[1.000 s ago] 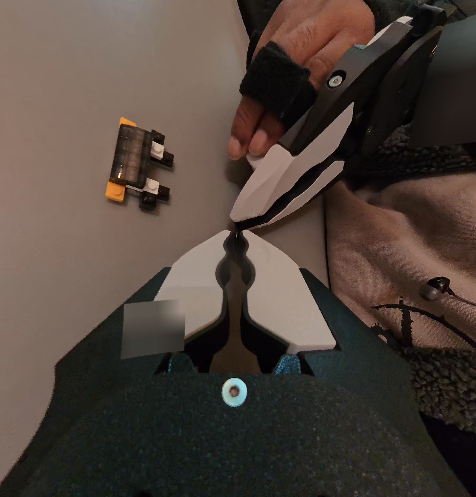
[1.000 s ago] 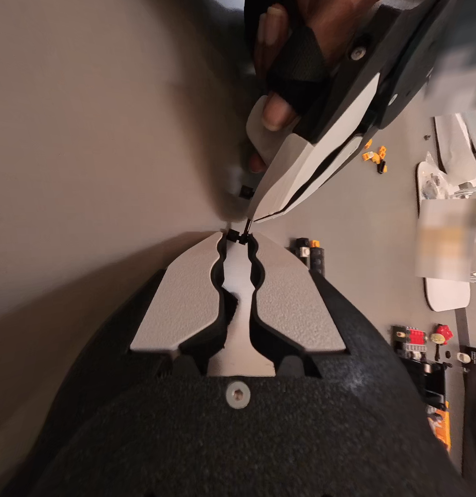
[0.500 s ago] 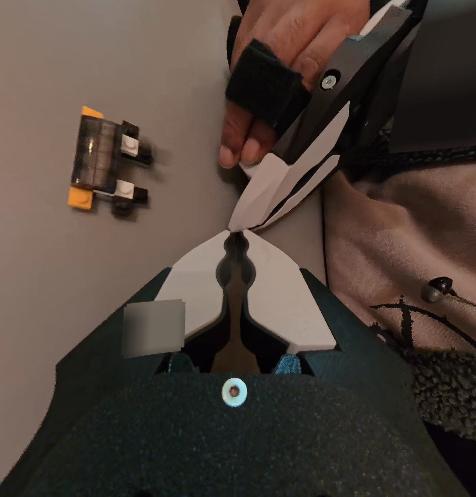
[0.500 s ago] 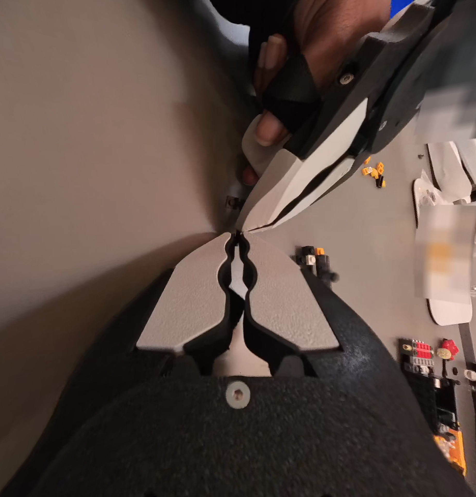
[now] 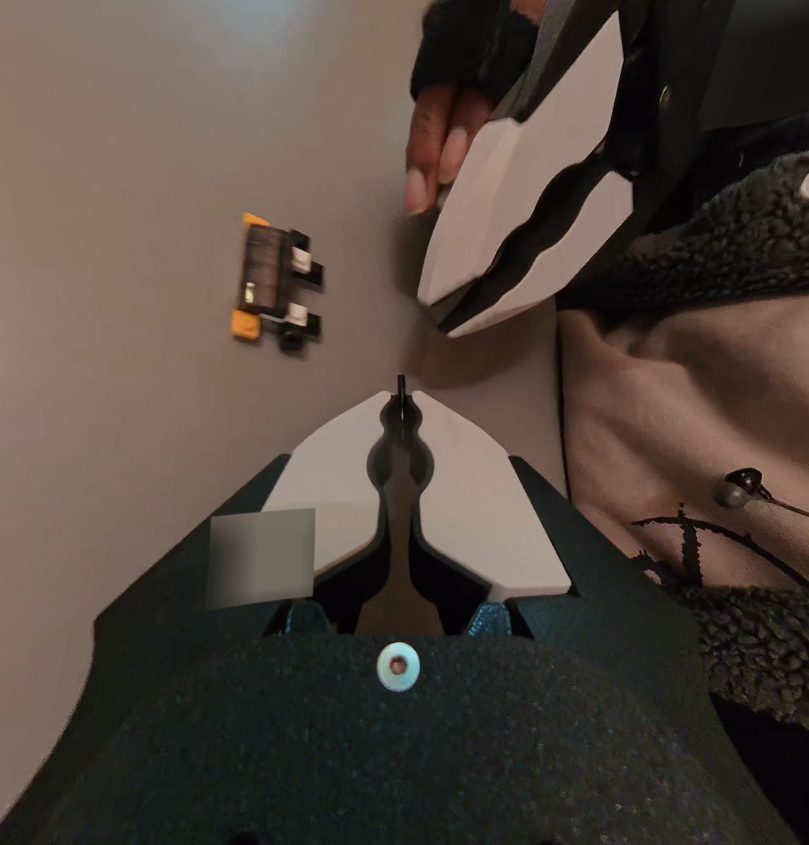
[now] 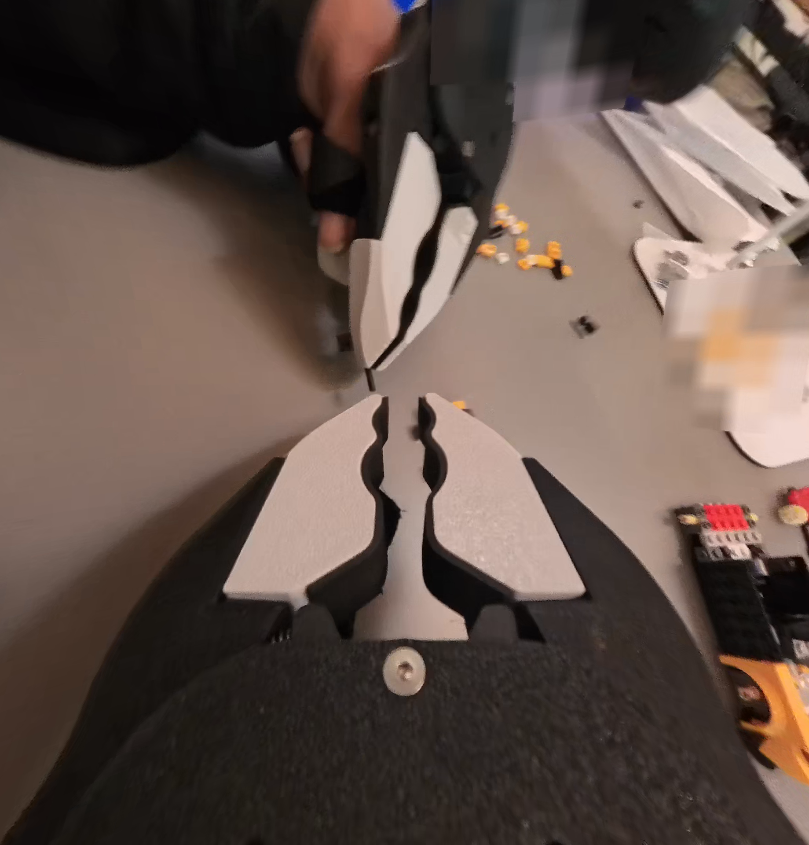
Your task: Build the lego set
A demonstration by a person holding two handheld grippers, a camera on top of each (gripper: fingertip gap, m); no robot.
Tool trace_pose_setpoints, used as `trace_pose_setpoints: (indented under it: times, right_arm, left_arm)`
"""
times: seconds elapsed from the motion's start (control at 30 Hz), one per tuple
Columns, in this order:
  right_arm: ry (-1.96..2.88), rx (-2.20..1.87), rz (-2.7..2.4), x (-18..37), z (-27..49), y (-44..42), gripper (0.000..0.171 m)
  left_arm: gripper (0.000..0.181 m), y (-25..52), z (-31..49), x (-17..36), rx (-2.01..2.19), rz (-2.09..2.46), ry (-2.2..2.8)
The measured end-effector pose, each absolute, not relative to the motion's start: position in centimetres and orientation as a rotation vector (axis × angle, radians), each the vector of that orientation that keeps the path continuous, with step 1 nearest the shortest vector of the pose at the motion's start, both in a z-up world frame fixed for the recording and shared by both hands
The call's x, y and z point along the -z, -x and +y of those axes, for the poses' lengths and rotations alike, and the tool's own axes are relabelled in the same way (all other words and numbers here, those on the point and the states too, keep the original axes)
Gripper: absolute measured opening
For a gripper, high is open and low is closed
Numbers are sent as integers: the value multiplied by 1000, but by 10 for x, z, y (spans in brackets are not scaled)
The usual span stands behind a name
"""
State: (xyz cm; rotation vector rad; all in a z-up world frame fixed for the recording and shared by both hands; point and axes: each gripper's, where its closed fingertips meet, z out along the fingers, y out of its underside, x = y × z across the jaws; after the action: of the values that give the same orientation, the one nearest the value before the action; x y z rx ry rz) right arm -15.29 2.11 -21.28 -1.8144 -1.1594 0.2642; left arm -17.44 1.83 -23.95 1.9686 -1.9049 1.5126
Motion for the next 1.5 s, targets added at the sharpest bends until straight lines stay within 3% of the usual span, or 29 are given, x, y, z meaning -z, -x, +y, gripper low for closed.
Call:
trace_pose_setpoints:
  times: [0.23, 0.43, 0.67, 0.77, 1.2, 1.5]
  right_arm:
    - [1922, -345, -1007, 189, 91, 129, 16]
    - [1939, -742, -900, 190, 100, 158, 20]
    - [1911, -1058, -777, 182, 99, 163, 18]
    - [1885, -1141, -773, 179, 95, 165, 5]
    - [1810, -908, -1227, 185, 64, 169, 3]
    - [1822, -896, -1212, 184, 68, 164, 4]
  left_arm:
    - [2, 172, 84, 219, -1754, -1729, -2304]
    - [2, 167, 98, 201, -1967, -1742, -2342]
    - [2, 162, 95, 182, -2177, -1796, -2251]
    - [1, 161, 91, 178, -2206, -1841, -2217]
    - [3, 161, 60, 191, -1922, -2288, -2059]
    - [3, 159, 61, 193, -1859, -2347, -2098]
